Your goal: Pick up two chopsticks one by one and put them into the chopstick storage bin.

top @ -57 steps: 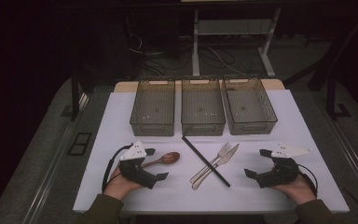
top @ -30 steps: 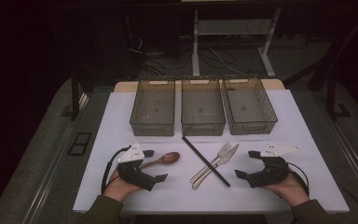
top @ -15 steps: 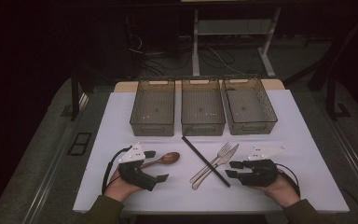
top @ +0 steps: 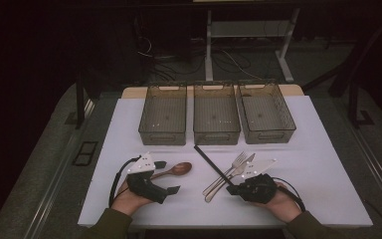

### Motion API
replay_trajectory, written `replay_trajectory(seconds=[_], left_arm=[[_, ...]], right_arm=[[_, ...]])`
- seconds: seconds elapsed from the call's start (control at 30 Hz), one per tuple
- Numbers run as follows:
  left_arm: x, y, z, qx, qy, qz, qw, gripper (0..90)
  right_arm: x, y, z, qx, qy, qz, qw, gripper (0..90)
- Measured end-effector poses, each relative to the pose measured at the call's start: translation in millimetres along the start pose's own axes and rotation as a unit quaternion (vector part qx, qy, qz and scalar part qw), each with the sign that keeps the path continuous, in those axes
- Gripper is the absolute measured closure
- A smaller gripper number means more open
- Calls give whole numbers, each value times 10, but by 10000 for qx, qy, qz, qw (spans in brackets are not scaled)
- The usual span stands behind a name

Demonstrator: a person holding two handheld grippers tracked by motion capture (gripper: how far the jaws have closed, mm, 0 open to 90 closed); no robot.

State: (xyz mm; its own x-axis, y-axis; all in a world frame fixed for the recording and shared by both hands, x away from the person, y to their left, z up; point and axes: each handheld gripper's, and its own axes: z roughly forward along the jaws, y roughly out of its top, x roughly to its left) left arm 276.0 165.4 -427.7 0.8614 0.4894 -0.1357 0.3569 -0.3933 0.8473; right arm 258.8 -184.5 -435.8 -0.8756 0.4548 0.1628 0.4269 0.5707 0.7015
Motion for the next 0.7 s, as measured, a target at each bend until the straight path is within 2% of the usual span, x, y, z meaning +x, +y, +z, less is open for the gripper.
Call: replay_trajectory(seconds=[0.1, 0.23, 0.4, 0.5, 0.7], left_arm=[[0, 0, -2, -5, 2, -3, 10000, 16], [4, -1, -3, -5, 12, -12, 10000, 16], [5, -1, -10, -13, 20, -10, 10000, 16], [5, -1, -10, -11, 13, -8, 10000, 16], [5, -1, -12, -18, 7, 2, 10000, 16]], right_arm=[[26, 3, 51, 124, -30, -44, 9999, 889], [6, -15, 71, 320, -239, -27, 9992, 889], [-19, -21, 56, 327, -329, -24, 9989, 889], [-52, -33, 45, 379, -483, -14, 9981, 889], [-127, -55, -2, 388, -645, 75, 9971, 889]])
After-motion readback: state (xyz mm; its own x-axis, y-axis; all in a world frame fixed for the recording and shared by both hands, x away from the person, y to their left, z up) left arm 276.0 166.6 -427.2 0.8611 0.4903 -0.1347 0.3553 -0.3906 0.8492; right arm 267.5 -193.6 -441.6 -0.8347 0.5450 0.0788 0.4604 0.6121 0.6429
